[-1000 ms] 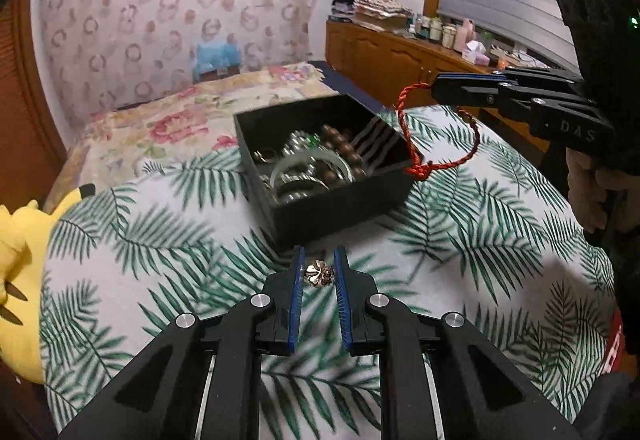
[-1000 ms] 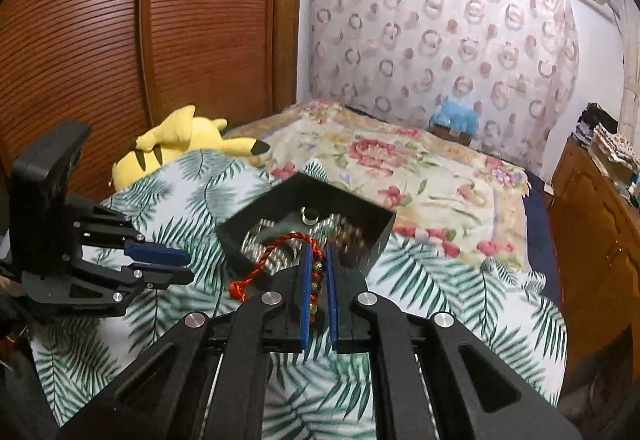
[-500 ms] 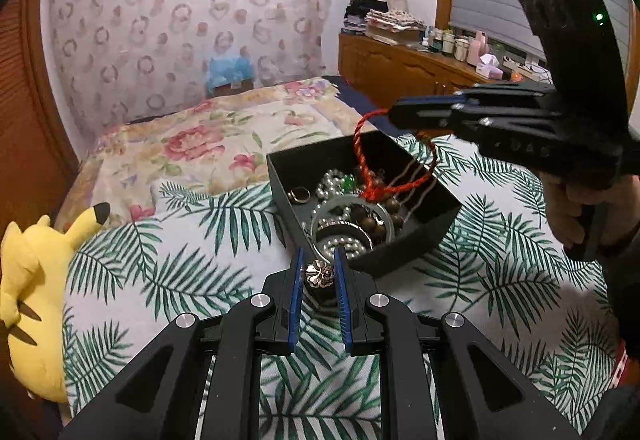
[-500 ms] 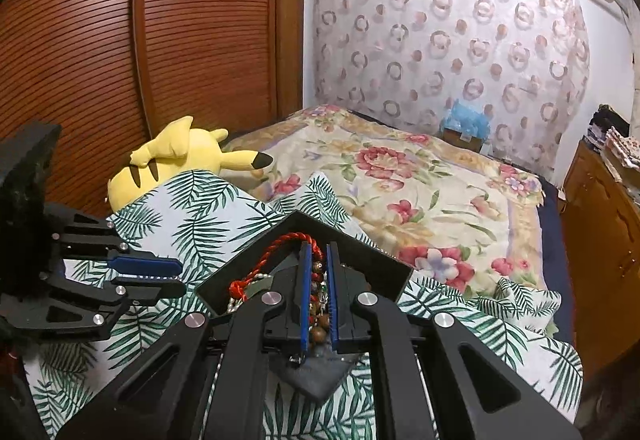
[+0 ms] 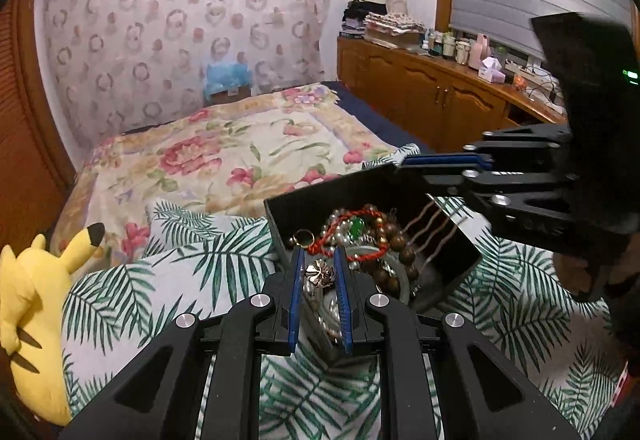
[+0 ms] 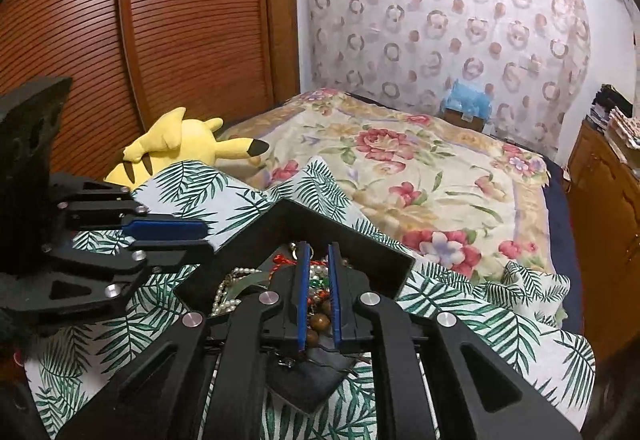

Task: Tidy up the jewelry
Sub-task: 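Open the left tool over the box while the right tool releases the red bracelet into it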

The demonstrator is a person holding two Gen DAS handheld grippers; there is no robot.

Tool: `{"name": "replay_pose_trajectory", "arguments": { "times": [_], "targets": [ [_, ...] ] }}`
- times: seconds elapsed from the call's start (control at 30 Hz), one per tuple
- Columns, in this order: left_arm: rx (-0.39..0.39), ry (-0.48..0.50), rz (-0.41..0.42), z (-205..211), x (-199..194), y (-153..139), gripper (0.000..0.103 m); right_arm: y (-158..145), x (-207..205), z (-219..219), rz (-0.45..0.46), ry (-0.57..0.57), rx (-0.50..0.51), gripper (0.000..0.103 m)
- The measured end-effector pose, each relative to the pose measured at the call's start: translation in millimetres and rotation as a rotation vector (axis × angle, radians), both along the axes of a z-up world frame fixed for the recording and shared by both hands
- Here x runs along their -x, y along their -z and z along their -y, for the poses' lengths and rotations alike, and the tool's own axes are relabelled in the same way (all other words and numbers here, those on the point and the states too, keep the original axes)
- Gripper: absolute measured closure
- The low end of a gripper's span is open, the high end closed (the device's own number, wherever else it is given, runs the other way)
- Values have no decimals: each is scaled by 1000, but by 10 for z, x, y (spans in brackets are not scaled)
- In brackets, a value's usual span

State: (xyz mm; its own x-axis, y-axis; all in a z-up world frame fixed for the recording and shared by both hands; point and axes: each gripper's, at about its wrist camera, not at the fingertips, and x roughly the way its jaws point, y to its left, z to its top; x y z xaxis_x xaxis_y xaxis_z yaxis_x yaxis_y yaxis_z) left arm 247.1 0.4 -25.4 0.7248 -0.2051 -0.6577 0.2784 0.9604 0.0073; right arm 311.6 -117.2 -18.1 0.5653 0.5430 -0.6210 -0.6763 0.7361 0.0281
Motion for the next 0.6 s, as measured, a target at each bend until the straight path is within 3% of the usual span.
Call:
{"name": "replay_pose_trajectory", "arguments": {
  "times": [0.47, 0.53, 0.6],
  "targets": [
    [18, -36, -40, 57, -365, 113, 89, 3, 88, 269, 4, 63, -16, 93],
    [20, -43, -42, 58, -352, 127, 73, 3, 122, 317, 5, 74, -19, 93],
    [16, -51, -35, 69, -325, 130, 65, 1, 155, 343, 8, 81, -17, 93]
  ]
}}
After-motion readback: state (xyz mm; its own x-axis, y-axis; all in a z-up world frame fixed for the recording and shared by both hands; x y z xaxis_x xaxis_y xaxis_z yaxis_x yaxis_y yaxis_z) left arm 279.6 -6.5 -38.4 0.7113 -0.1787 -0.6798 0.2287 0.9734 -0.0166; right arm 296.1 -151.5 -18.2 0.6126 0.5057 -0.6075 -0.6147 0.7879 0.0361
